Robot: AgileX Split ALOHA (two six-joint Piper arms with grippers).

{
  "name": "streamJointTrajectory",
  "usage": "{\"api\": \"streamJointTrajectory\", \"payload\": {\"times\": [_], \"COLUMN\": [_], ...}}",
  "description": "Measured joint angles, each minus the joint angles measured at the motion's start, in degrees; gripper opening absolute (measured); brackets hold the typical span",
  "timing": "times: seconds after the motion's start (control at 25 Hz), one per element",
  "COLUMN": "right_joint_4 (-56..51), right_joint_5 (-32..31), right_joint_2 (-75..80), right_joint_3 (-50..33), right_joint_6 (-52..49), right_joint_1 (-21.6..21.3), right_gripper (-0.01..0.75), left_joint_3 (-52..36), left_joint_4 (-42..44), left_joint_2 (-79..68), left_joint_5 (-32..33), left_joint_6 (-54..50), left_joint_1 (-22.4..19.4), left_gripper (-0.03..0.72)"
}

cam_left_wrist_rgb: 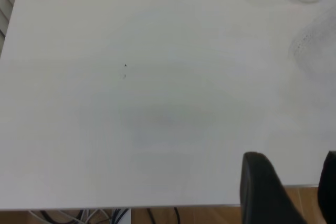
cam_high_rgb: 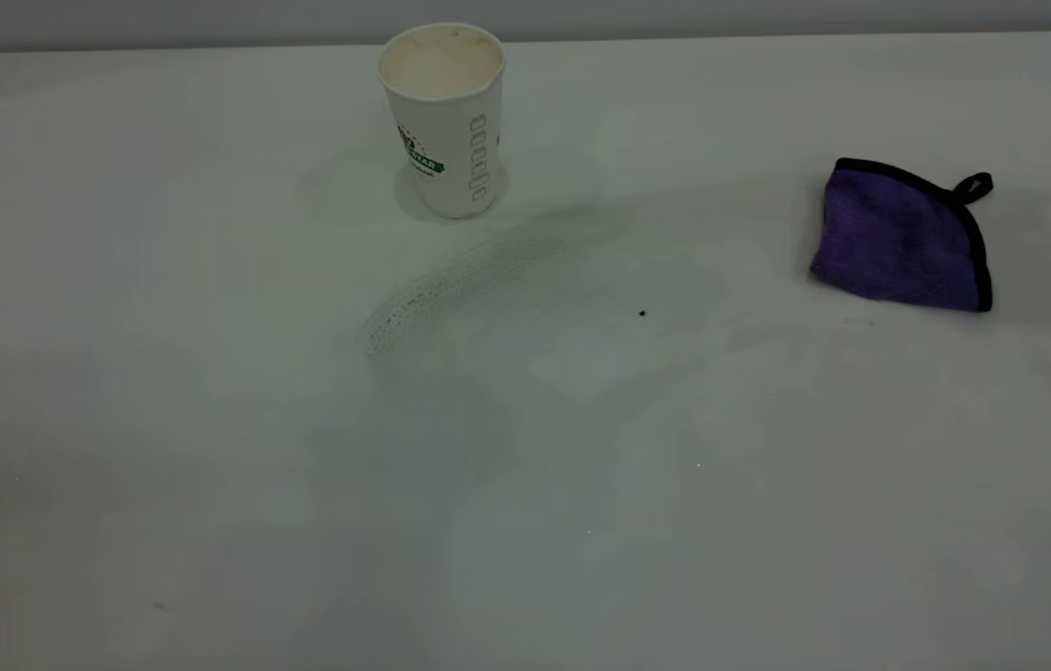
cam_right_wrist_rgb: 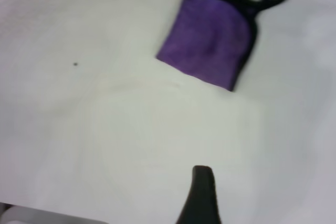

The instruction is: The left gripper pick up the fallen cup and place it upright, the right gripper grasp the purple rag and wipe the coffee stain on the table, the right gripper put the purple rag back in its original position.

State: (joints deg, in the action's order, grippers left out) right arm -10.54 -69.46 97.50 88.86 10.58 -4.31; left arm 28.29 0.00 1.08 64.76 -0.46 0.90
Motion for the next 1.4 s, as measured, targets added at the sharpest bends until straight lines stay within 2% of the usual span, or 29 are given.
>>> {"api": "streamJointTrajectory", "payload": {"times": [0.16,0.68,0.84,1.0,1.24,1.4], "right_joint_4": [2.3,1.6,2.2,3.0,3.1,3.9], "right_joint_5": [-0.6,-1.1,-1.1,-0.4,3.9,4.2], "right_joint_2": [-10.9,-42.6,-52.4,-64.6,-78.2,-84.9], "right_joint_3": [-7.4,-40.9,-48.6,-54.2,-61.2,-61.9], "right_joint_6": [-0.3,2.8,3.1,3.1,0.8,-1.0], "right_joint_1": [0.0,0.0,0.0,1.4,2.6,2.6], "right_gripper": [0.726,0.711,0.704,0.687,0.668,0.651], "left_joint_3": [0.0,0.0,0.0,0.0,0.0,0.0], "left_joint_4": [0.0,0.0,0.0,0.0,0.0,0.0], "left_joint_2": [0.0,0.0,0.0,0.0,0.0,0.0], "left_joint_5": [0.0,0.0,0.0,0.0,0.0,0.0], "left_joint_6": [0.0,0.0,0.0,0.0,0.0,0.0], "left_joint_1": [0.0,0.0,0.0,0.0,0.0,0.0], "left_gripper": [0.329,0.329,0.329,0.329,0.329,0.329]}}
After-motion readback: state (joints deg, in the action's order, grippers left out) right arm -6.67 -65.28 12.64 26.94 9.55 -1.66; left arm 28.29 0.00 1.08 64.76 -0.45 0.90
